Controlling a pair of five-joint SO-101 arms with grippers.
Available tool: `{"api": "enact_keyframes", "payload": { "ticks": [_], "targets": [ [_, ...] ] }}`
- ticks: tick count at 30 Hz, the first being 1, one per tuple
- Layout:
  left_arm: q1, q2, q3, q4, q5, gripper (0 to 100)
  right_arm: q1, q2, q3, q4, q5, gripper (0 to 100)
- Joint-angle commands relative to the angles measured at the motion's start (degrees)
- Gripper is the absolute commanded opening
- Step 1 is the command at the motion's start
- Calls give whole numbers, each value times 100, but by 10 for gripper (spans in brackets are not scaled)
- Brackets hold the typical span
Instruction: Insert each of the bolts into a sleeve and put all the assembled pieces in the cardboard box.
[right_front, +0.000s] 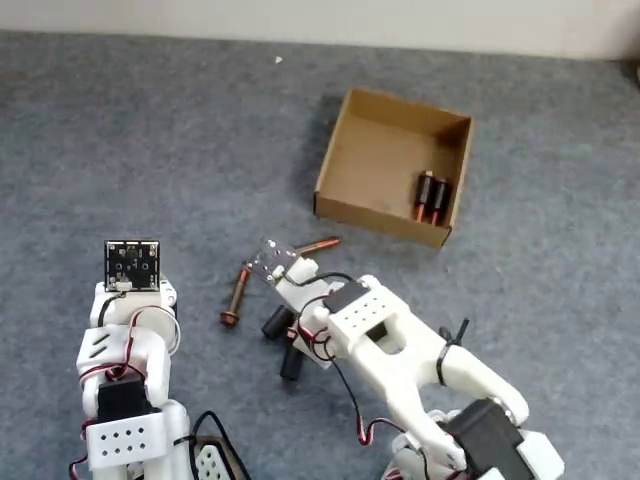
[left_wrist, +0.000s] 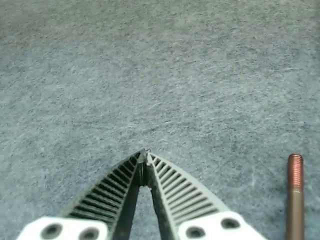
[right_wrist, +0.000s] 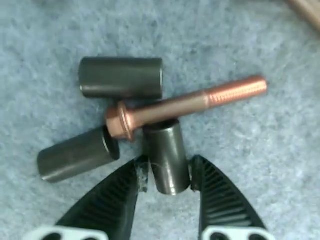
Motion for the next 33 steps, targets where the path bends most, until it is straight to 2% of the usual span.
{"api": "enact_keyframes", "payload": {
  "ticks": [1, 5, 10, 15, 21, 26, 29, 33],
  "targets": [
    [-66, -48, -127, -88, -70, 6, 75, 558, -163, -40, 53, 97],
    [-66, -48, -127, -88, -70, 6, 75, 558, -497, 13, 53, 2],
    [-66, -48, -127, -88, -70, 6, 84, 400, -998, 884, 53, 8],
    [-22, -40, -119, -88, -70, 6, 207, -646, -1560, 1930, 53, 8],
    [426, -40, -127, -88, -9, 6, 462, -2185, -1560, 2185, -9, 5],
    [655, -40, -251, -88, 1152, 7, 884, -2958, -1138, 2185, -870, 5],
    [655, -40, -374, -88, 1160, 7, 1200, -3099, -822, 1930, -1327, 5],
    [655, 22, -690, -9, 1187, 7, 1613, -3108, -145, 989, -1943, 5]
  ]
}}
